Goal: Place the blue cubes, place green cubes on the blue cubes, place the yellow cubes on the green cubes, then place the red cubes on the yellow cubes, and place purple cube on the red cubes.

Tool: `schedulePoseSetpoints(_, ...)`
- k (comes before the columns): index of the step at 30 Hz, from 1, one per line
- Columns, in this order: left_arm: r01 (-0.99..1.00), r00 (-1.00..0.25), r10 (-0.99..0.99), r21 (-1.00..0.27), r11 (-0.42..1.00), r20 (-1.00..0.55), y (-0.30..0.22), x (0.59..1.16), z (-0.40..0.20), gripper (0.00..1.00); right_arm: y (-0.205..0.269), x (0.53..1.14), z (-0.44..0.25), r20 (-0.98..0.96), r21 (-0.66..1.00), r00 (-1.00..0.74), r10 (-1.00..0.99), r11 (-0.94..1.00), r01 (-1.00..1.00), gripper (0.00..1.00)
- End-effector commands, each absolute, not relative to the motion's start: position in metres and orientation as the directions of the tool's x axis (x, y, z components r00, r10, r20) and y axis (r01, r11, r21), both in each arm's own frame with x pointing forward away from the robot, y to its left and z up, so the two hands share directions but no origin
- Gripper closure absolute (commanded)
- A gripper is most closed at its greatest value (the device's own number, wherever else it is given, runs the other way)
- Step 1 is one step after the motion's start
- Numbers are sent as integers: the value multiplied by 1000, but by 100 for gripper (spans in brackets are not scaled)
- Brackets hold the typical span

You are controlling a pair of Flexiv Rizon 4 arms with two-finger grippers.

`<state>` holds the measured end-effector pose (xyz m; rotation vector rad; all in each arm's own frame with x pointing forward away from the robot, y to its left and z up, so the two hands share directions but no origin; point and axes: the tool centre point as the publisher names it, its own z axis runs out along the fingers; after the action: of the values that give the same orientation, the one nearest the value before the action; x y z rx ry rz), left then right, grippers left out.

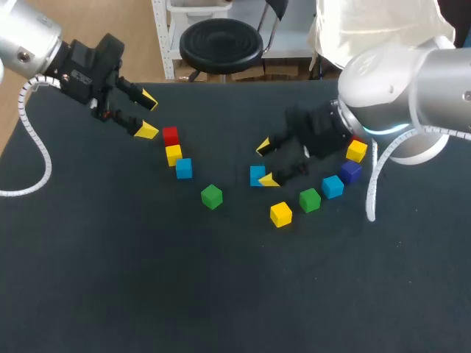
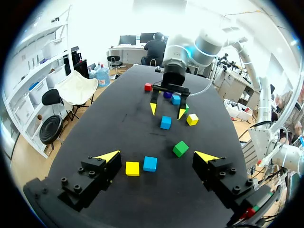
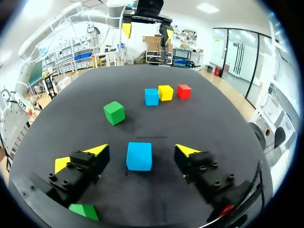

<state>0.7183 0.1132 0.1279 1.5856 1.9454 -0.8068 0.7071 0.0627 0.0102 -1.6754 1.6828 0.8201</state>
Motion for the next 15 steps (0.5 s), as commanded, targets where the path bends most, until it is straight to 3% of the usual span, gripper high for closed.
schedulePoseSetpoints(1,981,-194,682,-129,146,-705,114,717,127,0,46,701,26,-802,-11,13,-597,-6,-1000,0)
schedulePoseSetpoints(15,981,-194,682,-129,146,-705,114,717,127,0,-6,673,52,-821,3,16,-571,-33,-999,0)
